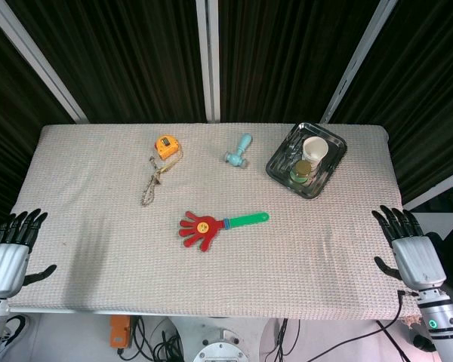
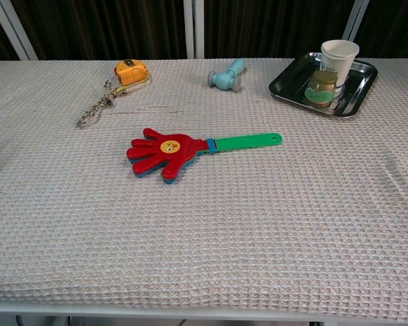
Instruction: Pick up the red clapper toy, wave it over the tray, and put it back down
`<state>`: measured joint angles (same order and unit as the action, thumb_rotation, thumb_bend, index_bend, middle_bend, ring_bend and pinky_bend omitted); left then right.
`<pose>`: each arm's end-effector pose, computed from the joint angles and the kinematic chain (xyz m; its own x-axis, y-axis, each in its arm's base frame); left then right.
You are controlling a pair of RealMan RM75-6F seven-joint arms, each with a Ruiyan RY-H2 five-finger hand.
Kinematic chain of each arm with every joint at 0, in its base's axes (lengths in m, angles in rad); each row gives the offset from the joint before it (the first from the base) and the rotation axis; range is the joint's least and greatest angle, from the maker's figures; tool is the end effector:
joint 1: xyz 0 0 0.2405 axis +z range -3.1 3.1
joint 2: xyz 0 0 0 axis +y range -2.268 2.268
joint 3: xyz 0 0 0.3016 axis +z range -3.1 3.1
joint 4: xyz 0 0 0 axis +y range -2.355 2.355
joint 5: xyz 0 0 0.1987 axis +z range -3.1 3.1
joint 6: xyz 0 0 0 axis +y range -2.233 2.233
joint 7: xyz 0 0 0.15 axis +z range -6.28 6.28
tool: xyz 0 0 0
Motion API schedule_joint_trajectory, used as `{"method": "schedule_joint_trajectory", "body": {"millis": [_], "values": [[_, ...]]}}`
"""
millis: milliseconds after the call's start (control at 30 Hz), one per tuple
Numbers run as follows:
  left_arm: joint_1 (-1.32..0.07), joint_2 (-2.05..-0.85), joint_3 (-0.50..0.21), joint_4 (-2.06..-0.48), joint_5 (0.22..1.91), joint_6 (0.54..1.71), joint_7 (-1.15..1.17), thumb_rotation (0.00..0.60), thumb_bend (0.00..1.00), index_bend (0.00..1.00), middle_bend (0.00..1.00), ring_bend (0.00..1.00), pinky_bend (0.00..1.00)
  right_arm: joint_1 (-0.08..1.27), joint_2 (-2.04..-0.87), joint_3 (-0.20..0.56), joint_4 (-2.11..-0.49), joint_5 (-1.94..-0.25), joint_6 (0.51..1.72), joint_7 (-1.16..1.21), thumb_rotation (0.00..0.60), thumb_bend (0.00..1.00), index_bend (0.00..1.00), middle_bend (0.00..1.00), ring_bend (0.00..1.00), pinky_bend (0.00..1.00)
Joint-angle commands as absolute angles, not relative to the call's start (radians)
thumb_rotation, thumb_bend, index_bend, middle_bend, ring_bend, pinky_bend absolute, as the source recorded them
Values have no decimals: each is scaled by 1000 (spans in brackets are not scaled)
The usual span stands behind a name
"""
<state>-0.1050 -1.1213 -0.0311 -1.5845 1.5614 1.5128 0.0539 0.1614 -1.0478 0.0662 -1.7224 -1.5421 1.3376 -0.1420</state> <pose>-0.3401 0.1928 0.1884 0.4700 -0.0220 0.8824 0.8785 -0.0850 -0.4701 -0.3145 -0.2142 0.1840 0.5026 -0.0883 0.8600 -0.8606 -0.1454 0.4880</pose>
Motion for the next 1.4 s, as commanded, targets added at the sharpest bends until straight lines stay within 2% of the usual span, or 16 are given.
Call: {"method": "schedule_joint_trajectory", "body": {"millis": [33,200,433,567,767,900,1200,1400], "values": [[-105,-1124,-29,-1582,1559,1509,53,600,44,35,32,0,11,251,-1023,101,-1790,-1510,1222,-186,600,147,0,0,0,0],[-102,-1125,-24,-1582,1561,1510,55,600,46,35,32,0,11,374,-1043,147,-1850,-1433,1065,-285,600,148,0,0,0,0],[-96,-1124,-27,-1583,1559,1521,38,600,45,34,32,0,14,544,-1207,213,-1796,-1304,915,-344,600,97,0,0,0,0],[-92,-1124,-23,-1577,1558,1523,29,600,45,35,32,0,13,635,-1303,243,-1762,-1172,858,-420,600,76,0,0,0,0],[-91,-1114,-22,-1566,1550,1513,5,600,45,34,32,0,13,742,-1427,253,-1711,-985,847,-548,600,77,0,0,0,0],[-90,-1111,-23,-1559,1552,1518,-9,600,45,35,32,0,13,803,-1493,252,-1670,-892,846,-596,600,117,0,0,0,0],[-78,-1110,-12,-1541,1541,1510,-23,600,46,35,32,0,14,882,-1620,233,-1552,-852,860,-604,600,125,0,0,0,0],[-80,-1095,-15,-1555,1548,1517,-20,600,46,35,32,0,14,919,-1714,242,-1463,-824,871,-581,600,146,42,0,0,0]]}}
